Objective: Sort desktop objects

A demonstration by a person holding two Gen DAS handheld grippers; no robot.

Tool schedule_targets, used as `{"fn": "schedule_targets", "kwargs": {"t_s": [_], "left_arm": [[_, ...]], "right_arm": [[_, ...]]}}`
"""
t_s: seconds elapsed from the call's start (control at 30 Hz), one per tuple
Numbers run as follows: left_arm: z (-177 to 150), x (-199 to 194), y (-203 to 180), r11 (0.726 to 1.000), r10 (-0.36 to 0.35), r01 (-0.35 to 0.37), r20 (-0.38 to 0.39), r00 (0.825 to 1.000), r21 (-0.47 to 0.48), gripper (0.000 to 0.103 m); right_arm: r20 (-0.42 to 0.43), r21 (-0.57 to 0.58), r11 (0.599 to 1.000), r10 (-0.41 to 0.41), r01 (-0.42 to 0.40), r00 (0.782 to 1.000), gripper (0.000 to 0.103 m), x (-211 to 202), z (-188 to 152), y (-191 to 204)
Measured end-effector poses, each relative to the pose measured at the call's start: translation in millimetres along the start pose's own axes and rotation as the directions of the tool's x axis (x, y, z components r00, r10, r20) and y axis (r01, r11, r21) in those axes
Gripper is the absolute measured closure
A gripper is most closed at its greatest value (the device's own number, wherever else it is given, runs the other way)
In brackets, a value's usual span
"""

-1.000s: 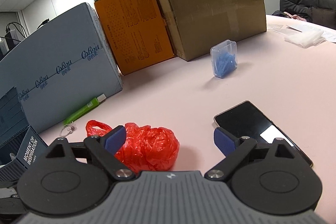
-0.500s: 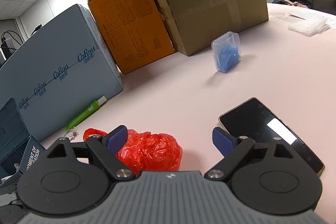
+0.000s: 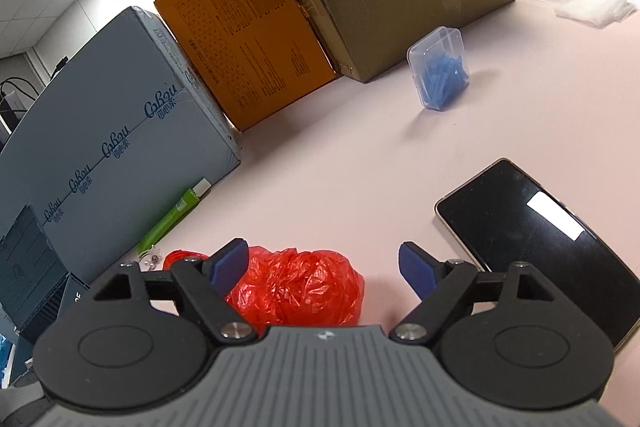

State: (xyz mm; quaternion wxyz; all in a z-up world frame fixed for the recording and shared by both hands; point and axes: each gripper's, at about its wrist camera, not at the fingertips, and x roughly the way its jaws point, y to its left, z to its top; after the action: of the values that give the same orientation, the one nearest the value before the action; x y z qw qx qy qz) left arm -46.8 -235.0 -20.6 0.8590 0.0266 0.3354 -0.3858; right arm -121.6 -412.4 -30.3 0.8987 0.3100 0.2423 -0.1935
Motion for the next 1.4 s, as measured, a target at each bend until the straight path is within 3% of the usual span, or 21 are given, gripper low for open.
{"fn": "schedule_targets", "kwargs": {"t_s": [0.63, 0.7, 0.77, 0.8, 0.87, 0.9, 0.93, 1.03, 1.4], "left_arm": [[-3.5, 15.2, 11.3, 0.992, -0.075, 0.07, -0.045, 0.996, -0.102, 0.02], [-3.5, 17.1, 11.3, 0.991, -0.081, 0.075, -0.048, 0.996, -0.107, 0.02], [-3.6, 18.8, 11.1, 0.992, -0.078, 0.072, -0.055, 0.995, -0.108, 0.02], [-4.0, 19.0, 11.3, 0.992, -0.075, 0.069, -0.058, 0.995, -0.109, 0.024], [-4.3, 18.8, 11.9, 0.99, -0.098, 0.091, -0.058, 0.993, -0.11, 0.046], [-4.2, 18.6, 11.5, 0.988, -0.118, 0.112, -0.06, 0.991, -0.109, 0.061], [-4.0, 18.4, 10.9, 0.986, -0.137, 0.13, -0.061, 0.989, -0.107, 0.069], [-4.2, 15.8, 6.3, 0.989, -0.131, 0.127, -0.058, 0.99, -0.075, 0.072], [-6.4, 0.6, 10.8, 0.99, -0.108, 0.102, -0.053, 0.993, -0.092, 0.073]], "right_arm": [[-0.082, 0.198, 0.978, 0.079, -0.062, 0.994, 0.024, 9.5, -1.3, -15.3], [-0.088, 0.204, 0.977, 0.085, -0.066, 0.992, 0.029, 10.0, -1.3, -15.6], [-0.099, 0.218, 0.972, 0.106, -0.083, 0.989, 0.043, 11.2, -1.6, -16.6], [-0.103, 0.227, 0.97, 0.117, -0.092, 0.988, 0.046, 11.5, -1.9, -17.0], [-0.108, 0.226, 0.969, 0.125, -0.098, 0.986, 0.056, 11.3, -1.6, -16.5], [-0.111, 0.226, 0.969, 0.129, -0.101, 0.985, 0.057, 11.4, -1.6, -16.4], [-0.114, 0.227, 0.968, 0.133, -0.104, 0.985, 0.059, 11.6, -1.6, -16.4], [-0.123, 0.229, 0.967, 0.143, -0.113, 0.982, 0.06, 12.1, -1.3, -16.5], [-0.165, 0.243, 0.958, 0.194, -0.151, 0.967, 0.06, 12.8, -6.6, -14.2]]}}
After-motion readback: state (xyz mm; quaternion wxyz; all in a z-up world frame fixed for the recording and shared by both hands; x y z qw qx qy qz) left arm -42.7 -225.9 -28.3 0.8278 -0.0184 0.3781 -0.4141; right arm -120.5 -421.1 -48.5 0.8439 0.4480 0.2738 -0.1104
